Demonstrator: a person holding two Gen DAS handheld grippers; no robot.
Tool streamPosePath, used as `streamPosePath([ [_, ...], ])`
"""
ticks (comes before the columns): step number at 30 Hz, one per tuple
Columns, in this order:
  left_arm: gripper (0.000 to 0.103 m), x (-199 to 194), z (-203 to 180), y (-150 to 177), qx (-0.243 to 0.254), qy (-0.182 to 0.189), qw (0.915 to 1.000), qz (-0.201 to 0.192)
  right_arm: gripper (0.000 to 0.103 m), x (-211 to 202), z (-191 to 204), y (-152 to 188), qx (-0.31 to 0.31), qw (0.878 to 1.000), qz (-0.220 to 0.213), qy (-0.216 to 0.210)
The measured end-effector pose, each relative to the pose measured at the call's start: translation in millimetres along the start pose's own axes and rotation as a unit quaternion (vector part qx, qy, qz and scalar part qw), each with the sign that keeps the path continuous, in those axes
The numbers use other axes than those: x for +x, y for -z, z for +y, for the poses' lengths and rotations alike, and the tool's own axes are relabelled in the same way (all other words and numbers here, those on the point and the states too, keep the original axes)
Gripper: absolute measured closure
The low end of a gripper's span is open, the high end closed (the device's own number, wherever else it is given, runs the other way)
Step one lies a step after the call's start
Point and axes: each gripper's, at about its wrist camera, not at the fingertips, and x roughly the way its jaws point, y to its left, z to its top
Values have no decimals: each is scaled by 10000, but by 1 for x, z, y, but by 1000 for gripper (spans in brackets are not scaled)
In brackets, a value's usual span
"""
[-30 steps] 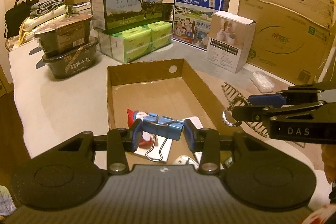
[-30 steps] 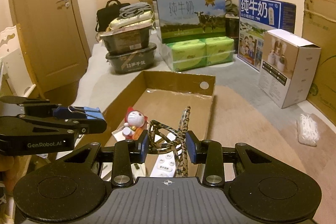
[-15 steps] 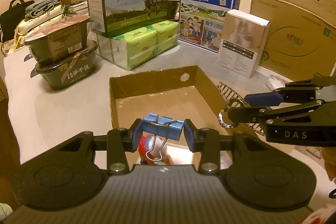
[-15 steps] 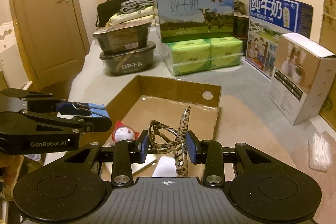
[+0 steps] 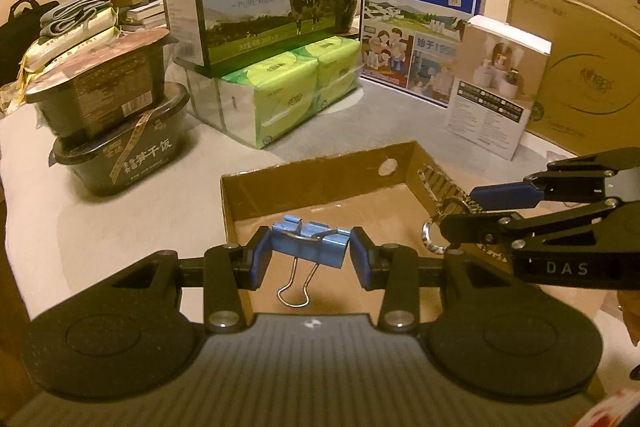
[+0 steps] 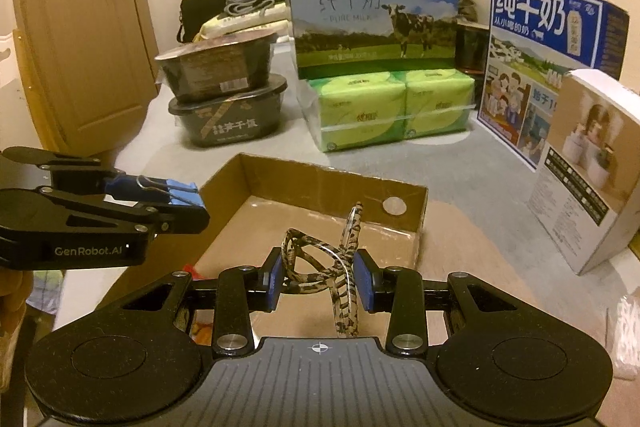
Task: Organize rigid objects
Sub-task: 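Open the left tool to drop the blue binder clip into the tray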
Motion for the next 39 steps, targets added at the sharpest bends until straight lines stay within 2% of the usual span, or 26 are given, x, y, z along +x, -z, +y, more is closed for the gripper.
streamPosePath([
  [15,64,52,9,-6,-8,13,9998,195,66,41,-18,-5,141,9998,122,0],
  [16,61,54,8,-6,4,4,9997,227,66,42,-19,-5,156,9998,128,-1],
  [17,46,55,7,-6,29,-20,9997,247,66,43,-20,-4,172,9998,133,-1],
  [18,39,55,7,-6,43,-75,9997,221,66,44,-21,-4,192,9997,133,3],
  [19,37,53,6,-6,45,-110,9998,162,66,44,-22,-4,212,9997,132,4],
  [39,38,35,10,-7,51,-68,10000,23,66,39,-24,-4,262,9996,48,-65],
])
